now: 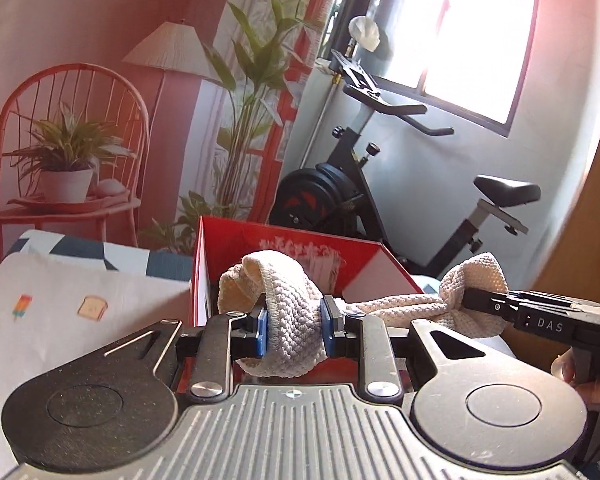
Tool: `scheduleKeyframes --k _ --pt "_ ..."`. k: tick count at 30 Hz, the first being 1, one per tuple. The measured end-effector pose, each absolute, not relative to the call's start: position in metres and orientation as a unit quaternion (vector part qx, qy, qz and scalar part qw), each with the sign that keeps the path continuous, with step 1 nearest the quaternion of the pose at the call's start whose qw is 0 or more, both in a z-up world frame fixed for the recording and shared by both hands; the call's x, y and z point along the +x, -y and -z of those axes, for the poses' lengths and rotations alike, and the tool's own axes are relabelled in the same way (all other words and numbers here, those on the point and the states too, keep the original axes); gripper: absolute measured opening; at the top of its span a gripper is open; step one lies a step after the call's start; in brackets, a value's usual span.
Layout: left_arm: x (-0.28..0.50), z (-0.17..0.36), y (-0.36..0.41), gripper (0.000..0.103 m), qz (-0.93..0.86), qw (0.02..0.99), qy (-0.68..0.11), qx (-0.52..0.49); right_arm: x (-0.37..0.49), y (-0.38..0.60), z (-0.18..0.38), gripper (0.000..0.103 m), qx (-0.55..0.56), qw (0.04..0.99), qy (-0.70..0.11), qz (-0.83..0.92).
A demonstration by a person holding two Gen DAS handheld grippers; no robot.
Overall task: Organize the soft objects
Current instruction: 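Lift the cream towel with both tools and carry it into the box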
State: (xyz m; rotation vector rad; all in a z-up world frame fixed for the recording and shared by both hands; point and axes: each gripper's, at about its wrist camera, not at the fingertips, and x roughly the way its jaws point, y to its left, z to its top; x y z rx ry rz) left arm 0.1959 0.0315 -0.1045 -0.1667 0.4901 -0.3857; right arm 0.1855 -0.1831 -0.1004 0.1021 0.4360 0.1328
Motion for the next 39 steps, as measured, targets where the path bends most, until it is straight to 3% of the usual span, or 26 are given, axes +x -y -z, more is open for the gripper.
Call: scheduleKeyframes --k 17,35,37,39 --pt "0.297 0.135 0.009 0.027 0.166 0.934 -0.315 -0.022 0.316 0.178 0.144 0.016 -0.045 0.956 -0.288 -0.044" --pt "0.311 0.163 0.029 0.027 0.221 0.901 -0.373 0.003 0.331 0.163 0.177 0.018 -0.051 0.933 -0.349 -0.076" --pt "0.31 0.161 0.028 0.03 0.221 0.902 -0.37 0.002 0.327 0.162 0.176 0.022 -0.057 0.934 -0.347 -0.071" --pt "0.307 0.157 0.025 0.044 0.224 0.904 -0.364 -0.001 0.323 0.163 0.173 0.033 -0.058 0.937 -0.34 -0.063"
